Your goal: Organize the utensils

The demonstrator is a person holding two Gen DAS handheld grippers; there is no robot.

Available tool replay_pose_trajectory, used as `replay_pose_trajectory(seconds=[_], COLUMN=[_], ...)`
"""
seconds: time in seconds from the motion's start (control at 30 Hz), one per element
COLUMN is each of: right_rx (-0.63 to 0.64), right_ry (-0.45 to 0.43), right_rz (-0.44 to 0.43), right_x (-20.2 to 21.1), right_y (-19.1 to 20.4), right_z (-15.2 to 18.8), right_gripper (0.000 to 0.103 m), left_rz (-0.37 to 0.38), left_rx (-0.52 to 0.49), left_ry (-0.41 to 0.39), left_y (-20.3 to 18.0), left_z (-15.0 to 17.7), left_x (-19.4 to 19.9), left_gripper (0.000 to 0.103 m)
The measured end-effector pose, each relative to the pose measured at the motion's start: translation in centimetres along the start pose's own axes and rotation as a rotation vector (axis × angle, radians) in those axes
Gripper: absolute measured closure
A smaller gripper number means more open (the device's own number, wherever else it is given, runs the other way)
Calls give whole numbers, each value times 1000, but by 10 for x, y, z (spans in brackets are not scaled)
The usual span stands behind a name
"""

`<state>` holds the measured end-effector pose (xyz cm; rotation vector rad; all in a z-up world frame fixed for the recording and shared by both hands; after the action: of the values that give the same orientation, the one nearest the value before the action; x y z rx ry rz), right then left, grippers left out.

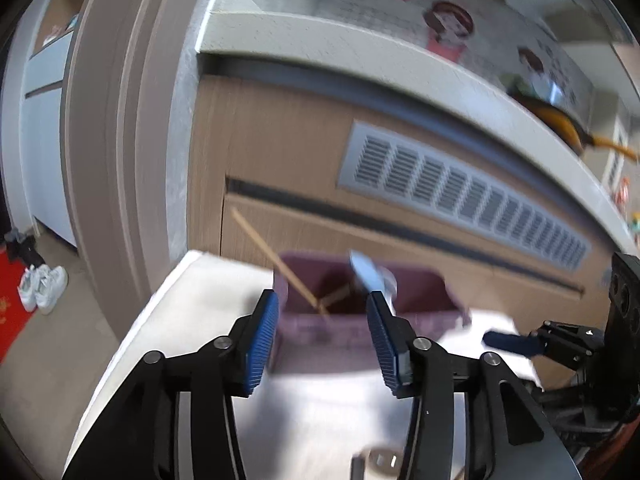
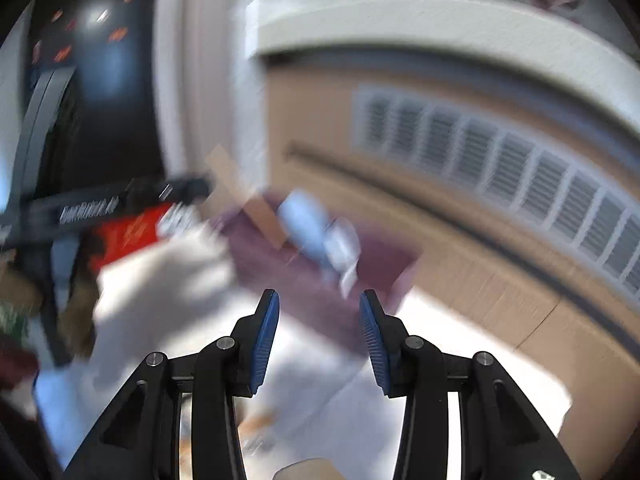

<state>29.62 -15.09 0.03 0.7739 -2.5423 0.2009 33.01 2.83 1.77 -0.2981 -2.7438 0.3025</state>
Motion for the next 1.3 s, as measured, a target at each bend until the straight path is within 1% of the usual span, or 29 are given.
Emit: replay_pose_trajectory(seconds=[0.13, 0.23, 0.3, 0.4, 0.57, 0.63, 0.67, 0.7, 0.87, 0.93, 1.03, 1.13, 1.23, 1.3], right_rx=[39, 52, 44, 30, 38, 5, -9, -28, -82, -100, -94, -90, -82, -88], right_ry=[156, 228, 236, 235, 272, 315, 312, 302, 258, 234, 213, 201, 198, 200], right_rz=[-90, -120, -123, -104, -80, -80, -80, -77, -54, -15, 45, 98, 122, 131], right_x=[-4, -13, -20, -33, -60, -68, -68, -66, -42, -26, -8, 6, 13, 17], right_y=[32, 50, 56, 59, 62, 59, 56, 54, 38, 25, 9, -4, -9, -13], right_z=[47, 69, 75, 75, 71, 75, 75, 75, 68, 64, 62, 63, 67, 71], right_gripper=[64, 64, 64, 64, 64, 65, 67, 72, 73, 73, 73, 73, 73, 73], left_rz=[-8, -18, -5, 16, -9, -7, -2, 9, 60, 90, 131, 147, 147, 141], left_rx=[-107, -140, -138, -82, -58, -45, -44, -46, -71, -81, -123, -161, -181, -212], left_ry=[59, 79, 95, 133, 165, 167, 169, 175, 238, 268, 312, 347, 372, 393], left_y=[-8, -7, -5, 5, 18, 22, 22, 21, 8, -2, -19, -33, -41, -45], left_z=[33, 52, 64, 76, 81, 82, 82, 82, 95, 102, 114, 123, 128, 132], left_x=[12, 23, 32, 44, 60, 66, 67, 68, 63, 59, 54, 49, 46, 46], left_gripper=[50, 47, 47, 47, 47, 47, 47, 47, 47, 47, 47, 47, 47, 47])
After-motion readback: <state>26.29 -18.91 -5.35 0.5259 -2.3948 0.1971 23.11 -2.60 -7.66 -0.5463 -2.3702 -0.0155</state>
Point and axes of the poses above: each gripper's, at about its wrist camera, not at the fingertips, and x roughly against the way its jaws point, y to its left, z to its underside, the point moved 5 cm from there along -x, roughly the way its jaws point, and after that the axes turned 10 degrees about -y, right-handed, at the moved point
